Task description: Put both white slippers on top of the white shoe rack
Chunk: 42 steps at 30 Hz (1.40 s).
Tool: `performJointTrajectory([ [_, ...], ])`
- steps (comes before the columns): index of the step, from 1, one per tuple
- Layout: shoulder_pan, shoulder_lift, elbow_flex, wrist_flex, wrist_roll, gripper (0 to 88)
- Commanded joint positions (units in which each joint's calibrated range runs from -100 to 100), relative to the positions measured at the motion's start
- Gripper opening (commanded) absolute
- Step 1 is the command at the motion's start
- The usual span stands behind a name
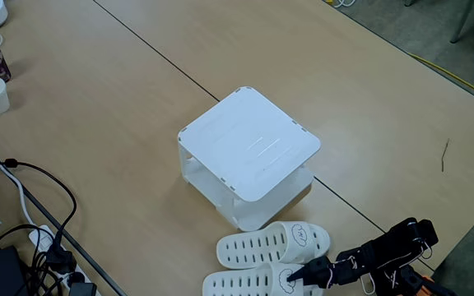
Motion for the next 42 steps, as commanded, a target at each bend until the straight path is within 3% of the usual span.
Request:
performJointTrajectory([
  [1, 0.0, -0.6, -3.7, -0.2, 0.4, 0.8],
  [14, 0.0, -10.7, -14.6, 1.4, 0.4, 0.8],
  [29, -0.2, -20.5, -37.6, 36.8, 0.4, 0.8],
  [42, 4.2, -19.9, -56.6, 50.3, 0.4, 0.8],
])
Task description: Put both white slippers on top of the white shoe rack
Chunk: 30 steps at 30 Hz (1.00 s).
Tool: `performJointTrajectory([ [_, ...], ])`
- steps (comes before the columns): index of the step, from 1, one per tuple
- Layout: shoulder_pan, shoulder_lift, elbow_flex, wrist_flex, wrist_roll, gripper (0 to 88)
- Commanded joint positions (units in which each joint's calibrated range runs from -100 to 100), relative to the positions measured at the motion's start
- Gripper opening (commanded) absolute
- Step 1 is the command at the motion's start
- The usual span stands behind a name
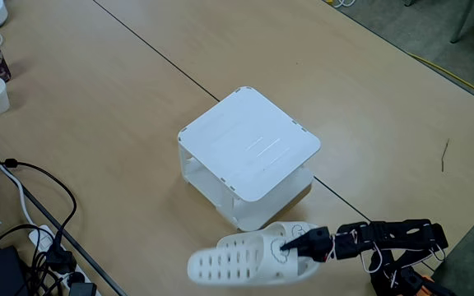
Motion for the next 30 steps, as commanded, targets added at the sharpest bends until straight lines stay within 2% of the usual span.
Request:
performJointTrajectory([
  [1, 3.5, -3.1, -11.2, 2.2, 0.4, 0.8],
  [10, 12.9, -0.2, -22.6, 5.9, 0.4, 0.8],
  [20, 18.7, 13.0, -38.7, 5.9, 0.4, 0.8],
  [30, 26.7, 24.6, -44.5, 5.7, 0.4, 0.8],
])
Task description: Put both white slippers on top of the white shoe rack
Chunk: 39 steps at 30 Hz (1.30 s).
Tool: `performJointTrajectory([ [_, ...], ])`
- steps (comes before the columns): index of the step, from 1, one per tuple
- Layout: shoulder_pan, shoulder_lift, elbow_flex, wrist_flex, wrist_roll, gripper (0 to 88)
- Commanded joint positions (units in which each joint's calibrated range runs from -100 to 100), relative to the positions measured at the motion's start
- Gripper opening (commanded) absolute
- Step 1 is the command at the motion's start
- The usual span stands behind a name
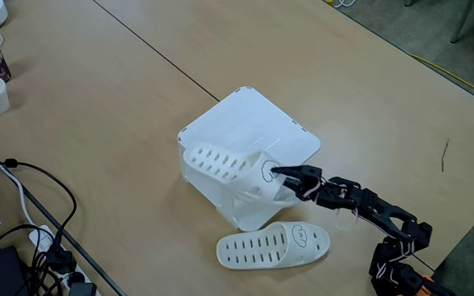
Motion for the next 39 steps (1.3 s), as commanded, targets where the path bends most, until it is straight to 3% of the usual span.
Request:
performJointTrajectory([
  [1, 3.1, 2.5, -7.6, -0.4, 0.4, 0.8],
  [13, 5.3, 16.5, -23.3, -0.4, 0.4, 0.8],
  [39, 9.4, 27.7, -33.9, -0.4, 0.4, 0.8],
])
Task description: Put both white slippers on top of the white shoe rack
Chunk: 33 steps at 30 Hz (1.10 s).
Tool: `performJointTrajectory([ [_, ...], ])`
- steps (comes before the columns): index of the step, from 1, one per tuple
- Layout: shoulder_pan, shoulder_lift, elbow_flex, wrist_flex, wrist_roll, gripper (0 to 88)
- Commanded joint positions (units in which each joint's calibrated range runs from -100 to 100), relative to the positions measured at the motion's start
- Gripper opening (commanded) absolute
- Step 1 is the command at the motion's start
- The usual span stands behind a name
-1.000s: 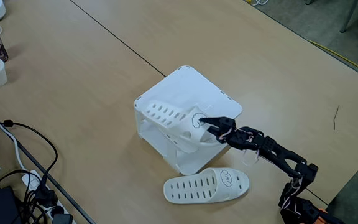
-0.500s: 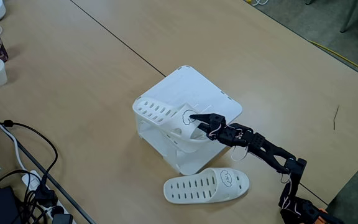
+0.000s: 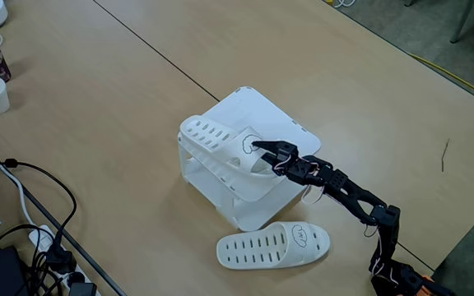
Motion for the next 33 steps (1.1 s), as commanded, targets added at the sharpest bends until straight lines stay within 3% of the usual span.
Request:
performJointTrajectory([
  [1, 0.8, -1.5, -5.6, -0.4, 0.4, 0.8],
  [13, 0.8, -1.5, -4.6, -0.5, 0.4, 1.7],
  [20, 0.6, -1.5, -3.7, -0.8, 0.4, 18.0],
  [33, 0.1, -1.5, 1.4, -0.6, 0.4, 18.4],
])
